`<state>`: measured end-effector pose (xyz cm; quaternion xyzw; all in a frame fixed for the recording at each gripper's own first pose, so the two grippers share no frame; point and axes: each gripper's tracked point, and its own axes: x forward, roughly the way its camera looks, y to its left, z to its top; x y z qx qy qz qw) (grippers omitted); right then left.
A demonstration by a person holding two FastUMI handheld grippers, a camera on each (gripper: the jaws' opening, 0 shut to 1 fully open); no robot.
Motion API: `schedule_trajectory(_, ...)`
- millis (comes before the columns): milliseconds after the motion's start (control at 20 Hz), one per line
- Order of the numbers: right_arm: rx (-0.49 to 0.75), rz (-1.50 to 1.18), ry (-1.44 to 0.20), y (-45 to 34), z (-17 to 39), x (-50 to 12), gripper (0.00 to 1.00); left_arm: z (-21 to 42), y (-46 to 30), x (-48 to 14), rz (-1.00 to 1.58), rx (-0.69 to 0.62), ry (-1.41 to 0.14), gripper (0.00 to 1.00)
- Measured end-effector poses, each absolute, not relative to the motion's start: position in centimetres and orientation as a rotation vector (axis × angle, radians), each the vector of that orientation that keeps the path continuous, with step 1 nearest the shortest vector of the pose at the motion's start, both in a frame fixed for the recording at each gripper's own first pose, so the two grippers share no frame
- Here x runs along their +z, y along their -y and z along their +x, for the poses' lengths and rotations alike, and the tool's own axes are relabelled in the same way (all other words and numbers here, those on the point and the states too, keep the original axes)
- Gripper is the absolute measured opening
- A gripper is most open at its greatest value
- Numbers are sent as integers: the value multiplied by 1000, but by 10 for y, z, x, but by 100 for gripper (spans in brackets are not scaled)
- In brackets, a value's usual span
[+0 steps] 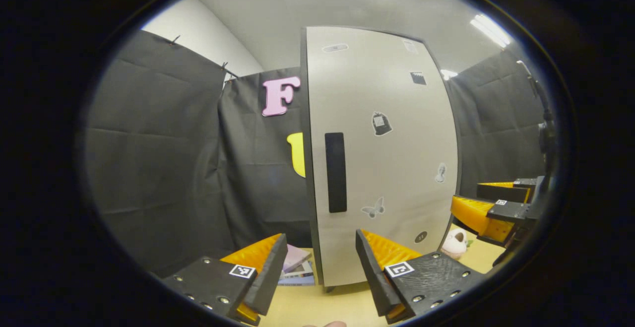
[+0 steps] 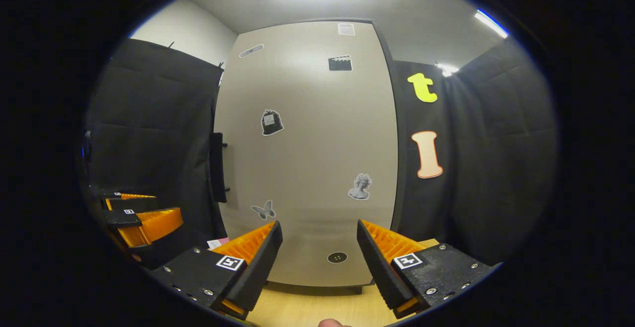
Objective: Open the cabinet door with the right hand, grasp the bottle in the cabinet with the left hand and place it on the coaster, then close the cabinet door with the right hand.
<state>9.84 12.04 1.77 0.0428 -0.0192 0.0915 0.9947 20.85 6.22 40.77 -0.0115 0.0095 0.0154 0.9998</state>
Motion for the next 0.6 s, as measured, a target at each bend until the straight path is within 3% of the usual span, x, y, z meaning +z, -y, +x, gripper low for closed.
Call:
schedule_trajectory(50, 183, 87, 35, -120, 99, 17, 92, 207, -62, 408, -20, 32, -19, 75)
schedule_trajectory(250, 175, 84, 34, -115, 97, 16, 94, 204, -63, 409, -28, 33, -19, 83)
schedule_trajectory(600, 157, 89, 49, -107, 95, 21, 94, 201, -58, 414, -15, 8, -7, 79)
